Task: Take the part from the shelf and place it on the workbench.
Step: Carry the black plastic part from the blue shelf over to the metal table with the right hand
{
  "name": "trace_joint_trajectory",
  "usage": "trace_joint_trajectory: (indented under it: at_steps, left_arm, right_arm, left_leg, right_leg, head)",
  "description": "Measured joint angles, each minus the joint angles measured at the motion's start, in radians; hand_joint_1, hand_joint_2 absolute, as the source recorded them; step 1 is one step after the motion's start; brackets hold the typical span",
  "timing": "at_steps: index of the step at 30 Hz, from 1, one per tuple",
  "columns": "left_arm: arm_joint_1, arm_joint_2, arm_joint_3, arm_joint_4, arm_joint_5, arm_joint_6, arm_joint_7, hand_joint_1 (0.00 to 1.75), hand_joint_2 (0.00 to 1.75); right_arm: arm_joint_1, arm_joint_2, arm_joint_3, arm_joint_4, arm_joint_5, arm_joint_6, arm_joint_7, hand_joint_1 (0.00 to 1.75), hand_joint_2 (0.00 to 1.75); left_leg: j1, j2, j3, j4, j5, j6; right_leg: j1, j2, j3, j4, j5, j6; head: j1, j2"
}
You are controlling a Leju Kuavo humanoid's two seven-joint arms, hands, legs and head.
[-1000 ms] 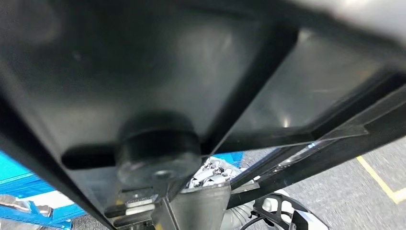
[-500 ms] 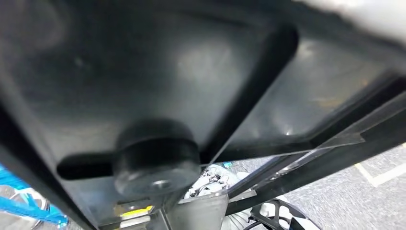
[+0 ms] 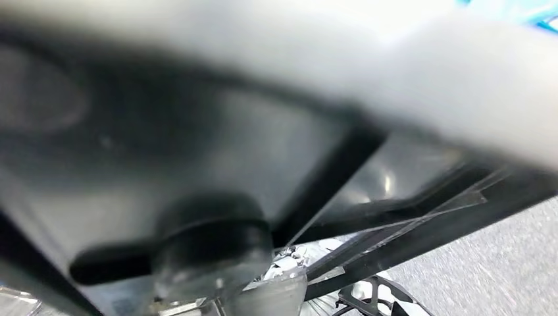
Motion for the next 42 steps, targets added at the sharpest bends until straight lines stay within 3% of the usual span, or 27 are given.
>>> trace_joint_trajectory:
  at_steps: [2,3,4,5,7,8,10,11,13,14,15,18,19,20,21,23,25,29,31,33,34,35,37,39,41,42]
  left_arm:
    - [0.0,-0.001,0.0,0.0,0.0,-0.001,0.0,0.0,1.75]
    - [-0.001,-0.001,0.0,0.0,0.001,-0.001,0.0,0.0,1.75]
    - [-0.001,-0.001,0.0,0.0,0.001,-0.002,-0.001,0.0,1.75]
    - [-0.001,-0.001,0.0,0.0,0.001,-0.002,-0.001,0.0,1.75]
    - [-0.001,-0.001,0.0,0.0,0.0,-0.003,-0.002,0.0,1.75]
    - [-0.002,-0.001,0.0,0.0,0.0,-0.003,-0.002,0.0,1.75]
    - [-0.006,-0.001,0.0,0.0,-0.004,-0.004,-0.004,0.0,1.75]
    - [-0.008,-0.001,0.0,0.0,-0.007,-0.005,-0.005,0.0,1.75]
    - [-0.006,-0.001,0.0,0.0,-0.013,-0.007,-0.005,0.0,1.75]
    - [-0.004,-0.002,0.0,0.0,-0.015,-0.007,-0.004,0.0,1.75]
    - [-0.003,-0.003,0.0,0.0,-0.016,-0.007,-0.003,0.0,1.75]
    - [-0.002,-0.003,0.0,0.0,-0.017,-0.005,0.006,0.0,1.75]
    - [-0.002,-0.002,0.0,0.0,-0.017,-0.004,0.011,0.0,1.75]
    - [-0.001,-0.002,0.0,0.0,-0.017,-0.002,0.018,0.0,1.75]
    - [-0.001,-0.002,0.0,0.0,-0.017,0.0,0.025,0.0,1.75]
    - [0.0,-0.002,0.0,0.0,-0.017,0.004,0.035,0.0,1.75]
    - [0.001,-0.003,0.001,0.0,-0.017,0.01,0.042,0.0,1.75]
    - [0.0,-0.002,0.009,0.0,-0.023,0.015,0.052,0.0,1.75]
    - [0.0,-0.001,0.012,0.0,-0.027,0.015,0.055,0.0,1.75]
    - [0.003,-0.001,0.018,0.0,-0.026,0.017,0.063,0.0,1.75]
    - [0.005,-0.001,0.023,0.0,-0.024,0.018,0.068,0.0,1.75]
    - [0.007,-0.001,0.028,0.0,-0.021,0.02,0.073,0.0,1.75]
    - [0.011,0.0,0.04,0.0,-0.013,0.025,0.084,0.0,1.75]
    - [0.014,0.002,0.054,0.0,-0.006,0.031,0.098,0.0,1.75]
    - [0.016,0.003,0.066,0.0,-0.003,0.035,0.111,0.0,1.75]
    - [0.017,0.004,0.071,0.0,-0.003,0.037,0.118,0.0,1.75]
  right_arm:
    - [0.002,-0.004,0.0,-0.002,-0.006,-0.002,0.0,1.66,1.75]
    - [0.003,-0.006,0.0,-0.002,-0.01,-0.003,0.0,1.66,1.75]
    - [0.004,-0.009,0.0,-0.002,-0.013,-0.003,0.0,1.66,1.75]
    - [0.005,-0.012,0.0,-0.002,-0.015,-0.004,0.0,1.66,1.75]
    - [0.006,-0.016,0.0,-0.002,-0.016,-0.005,0.0,1.66,1.75]
    - [0.006,-0.018,0.0,-0.003,-0.016,-0.006,-0.001,1.66,1.75]
    - [0.006,-0.021,0.0,-0.007,-0.016,-0.011,-0.001,1.66,1.75]
    - [0.006,-0.023,0.0,-0.009,-0.015,-0.015,-0.001,1.66,1.75]
    - [0.008,-0.026,0.0,-0.01,-0.013,-0.021,-0.001,1.66,1.75]
    - [0.011,-0.028,0.0,-0.011,-0.012,-0.023,-0.001,1.66,1.75]
    - [0.015,-0.03,0.0,-0.011,-0.01,-0.026,-0.001,1.66,1.75]
    - [0.028,-0.037,0.0,-0.015,-0.006,-0.038,-0.001,1.66,1.75]
    - [0.032,-0.039,0.0,-0.016,-0.004,-0.041,-0.001,1.66,1.75]
    - [0.034,-0.041,0.0,-0.016,-0.004,-0.042,-0.001,1.66,1.75]
    - [0.036,-0.042,0.0,-0.016,-0.004,-0.043,-0.001,1.66,1.75]
    - [0.036,-0.043,0.0,-0.016,-0.006,-0.038,-0.001,1.66,1.75]
    - [0.035,-0.043,0.0,-0.016,-0.013,-0.023,-0.001,1.66,1.75]
    - [0.037,-0.042,0.0,-0.01,-0.021,0.011,-0.001,1.66,1.75]
    - [0.041,-0.04,0.0,-0.003,-0.017,0.019,-0.001,1.66,1.75]
    - [0.048,-0.036,0.001,0.001,-0.007,0.019,-0.001,1.66,1.75]
    - [0.052,-0.033,0.003,0.002,-0.001,0.016,-0.001,1.66,1.75]
    - [0.055,-0.031,0.007,0.002,0.005,0.012,-0.001,1.66,1.75]
    - [0.058,-0.027,0.021,-0.002,0.016,-0.003,-0.001,1.66,1.75]
    - [0.059,-0.024,0.037,-0.008,0.026,-0.02,-0.001,1.66,1.75]
    - [0.06,-0.022,0.051,-0.015,0.03,-0.034,0.0,1.66,1.75]
    - [0.061,-0.022,0.057,-0.018,0.032,-0.04,0.0,1.66,1.75]
  left_leg:
    - [0.003,-0.004,-0.023,0.114,-0.102,-0.007]
    - [0.005,-0.004,-0.026,0.17,-0.126,-0.009]
    - [0.005,-0.004,-0.021,0.205,-0.124,-0.01]
    - [0.006,-0.004,-0.003,0.213,-0.101,-0.009]
    - [0.006,-0.005,0.077,0.138,-0.047,-0.005]
    - [0.004,-0.006,0.137,0.062,-0.043,-0.002]
    - [0.0,-0.01,0.229,-0.073,-0.072,0.008]
    - [-0.003,-0.011,0.248,-0.11,-0.084,0.014]
    - [-0.003,-0.008,0.241,-0.122,-0.075,0.027]
    - [-0.003,-0.006,0.235,-0.123,-0.066,0.034]
    - [-0.001,-0.002,0.228,-0.125,-0.055,0.04]
    - [-0.004,0.003,0.195,-0.123,-0.029,0.049]
    - [-0.005,0.003,0.184,-0.121,-0.021,0.049]
    - [-0.006,0.003,0.174,-0.118,-0.015,0.048]
    - [-0.006,0.003,0.165,-0.114,-0.009,0.047]
    - [-0.008,0.006,0.149,-0.103,-0.003,0.043]
    - [-0.011,0.011,0.137,-0.092,-0.001,0.036]
    - [-0.011,0.018,0.125,-0.073,-0.014,0.015]
    - [-0.006,0.004,0.09,0.011,-0.071,0.004]
    - [0.0,-0.003,0.033,0.147,-0.135,-0.003]
    - [0.003,-0.004,0.014,0.192,-0.148,-0.005]
    - [0.006,-0.004,0.012,0.202,-0.141,-0.007]
    - [0.013,-0.016,0.064,0.107,-0.079,-0.009]
    - [0.019,-0.058,0.128,-0.023,-0.031,-0.006]
    - [0.019,-0.081,0.149,-0.075,-0.025,0.0]
    - [0.017,-0.074,0.149,-0.08,-0.024,0.003]
  right_leg:
    - [0.002,0.0,-0.032,0.001,0.026,-0.005]
    - [0.004,0.0,-0.048,0.001,0.039,-0.005]
    - [0.005,0.0,-0.065,0.002,0.052,-0.004]
    - [0.005,0.0,-0.082,0.003,0.064,-0.003]
    - [0.006,0.001,-0.115,0.005,0.09,0.003]
    - [0.007,0.002,-0.128,0.006,0.101,0.007]
    - [0.008,0.002,-0.141,0.006,0.123,0.018]
    - [0.008,0.001,-0.144,0.004,0.133,0.024]
    - [0.006,0.001,-0.149,0.002,0.144,0.035]
    - [0.004,0.002,-0.156,0.017,0.129,0.04]
    - [0.003,0.003,-0.17,0.051,0.099,0.044]
    - [0.001,0.004,-0.226,0.237,-0.027,0.051]
    - [0.0,0.004,-0.228,0.275,-0.046,0.052]
    - [0.0,0.004,-0.209,0.273,-0.046,0.051]
    - [0.0,0.004,-0.169,0.231,-0.031,0.049]
    - [0.004,-0.006,-0.067,0.092,0.004,0.041]
    - [0.01,-0.018,-0.018,0.01,0.013,0.03]
    - [0.009,-0.004,-0.024,-0.008,0.024,0.007]
    - [0.006,0.003,-0.027,-0.012,0.032,-0.002]
    - [0.007,0.014,-0.034,-0.011,0.036,-0.006]
    - [0.007,0.02,-0.038,-0.009,0.038,-0.005]
    - [0.007,0.028,-0.04,-0.007,0.039,-0.004]
    - [0.005,0.046,-0.043,-0.001,0.041,-0.001]
    - [0.005,0.063,-0.047,0.004,0.042,0.005]
    - [0.004,0.08,-0.057,0.007,0.049,0.019]
    - [0.003,0.089,-0.062,0.007,0.054,0.027]
  head:
    - [-0.005,0.0]
    - [-0.006,0.0]
    - [-0.006,0.0]
    - [-0.006,0.0]
    - [-0.006,0.0]
    - [-0.006,0.0]
    - [-0.005,0.0]
    - [-0.005,0.0]
    - [-0.005,0.0]
    - [-0.005,0.0]
    - [-0.005,0.0]
    - [-0.004,0.0]
    - [-0.004,0.0]
    - [-0.004,0.0]
    - [-0.003,0.0]
    - [-0.002,0.0]
    - [-0.001,0.0]
    - [-0.001,0.0]
    - [-0.001,0.0]
    - [-0.001,0.0]
    - [-0.001,0.0]
    - [-0.001,0.0]
    - [-0.001,0.0]
    - [-0.001,0.0]
    - [-0.001,0.0]
    - [-0.001,0.0]
